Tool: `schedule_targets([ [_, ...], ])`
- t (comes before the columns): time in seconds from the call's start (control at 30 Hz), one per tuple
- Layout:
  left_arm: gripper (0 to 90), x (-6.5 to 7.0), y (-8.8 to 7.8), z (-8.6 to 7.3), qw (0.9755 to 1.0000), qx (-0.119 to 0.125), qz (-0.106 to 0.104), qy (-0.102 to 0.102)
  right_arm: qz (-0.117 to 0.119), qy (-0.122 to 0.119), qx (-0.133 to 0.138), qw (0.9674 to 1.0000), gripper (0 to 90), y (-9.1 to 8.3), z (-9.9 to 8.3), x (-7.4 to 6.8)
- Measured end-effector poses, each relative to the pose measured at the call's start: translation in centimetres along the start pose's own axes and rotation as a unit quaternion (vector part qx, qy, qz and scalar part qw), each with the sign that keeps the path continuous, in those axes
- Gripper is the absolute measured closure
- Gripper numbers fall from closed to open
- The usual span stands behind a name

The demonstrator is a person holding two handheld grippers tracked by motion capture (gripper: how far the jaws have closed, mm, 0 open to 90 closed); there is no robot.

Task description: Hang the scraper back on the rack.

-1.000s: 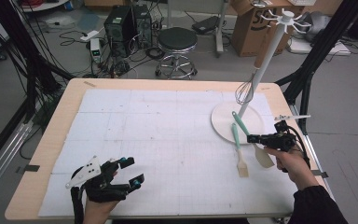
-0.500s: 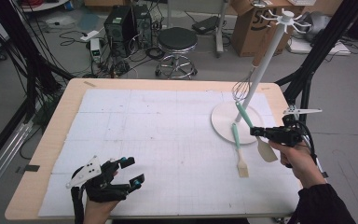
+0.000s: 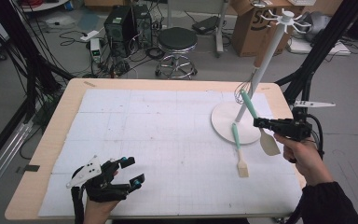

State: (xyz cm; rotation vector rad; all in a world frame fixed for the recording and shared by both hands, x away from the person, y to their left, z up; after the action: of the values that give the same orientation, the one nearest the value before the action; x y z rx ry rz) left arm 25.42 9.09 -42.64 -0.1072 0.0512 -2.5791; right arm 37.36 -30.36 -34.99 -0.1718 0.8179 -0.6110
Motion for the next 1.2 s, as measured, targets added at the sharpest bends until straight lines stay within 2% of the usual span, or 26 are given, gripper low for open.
schedule_targets([
  [0.37,25.2,0.0,0.1,0.0,1.0,-0.001,0.0,0.001,0.032,-0.006,0.046,0.9984,84.9,-1.5,2.6,-1.9],
  [0.57,25.2,0.0,0.0,0.0,1.0,0.001,-0.002,0.0,0.034,-0.008,0.063,0.9974,84.9,-2.1,3.8,-2.5],
  [0.93,25.2,0.0,0.0,0.0,1.0,0.002,-0.001,-0.001,0.037,-0.021,0.07,0.9966,84.8,-2.8,5.3,-3.8],
  [1.2,25.2,0.0,0.0,0.0,1.0,0.0,-0.001,0.0,0.045,-0.03,0.086,0.9949,84.8,-3.3,6.5,-4.8],
])
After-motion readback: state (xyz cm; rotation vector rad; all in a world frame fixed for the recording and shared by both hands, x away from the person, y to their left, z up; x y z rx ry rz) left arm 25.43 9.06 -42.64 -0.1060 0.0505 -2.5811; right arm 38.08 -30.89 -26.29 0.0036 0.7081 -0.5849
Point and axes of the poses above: each handheld gripper's, and its own axes: y roughly forward along the jaws, z roughly out of its top, x roughly to its right, the point moved 9 cm from there along y, roughly forward along the jaws, and after that the axes turned 14 degrees about y, right-handed, at the moved point
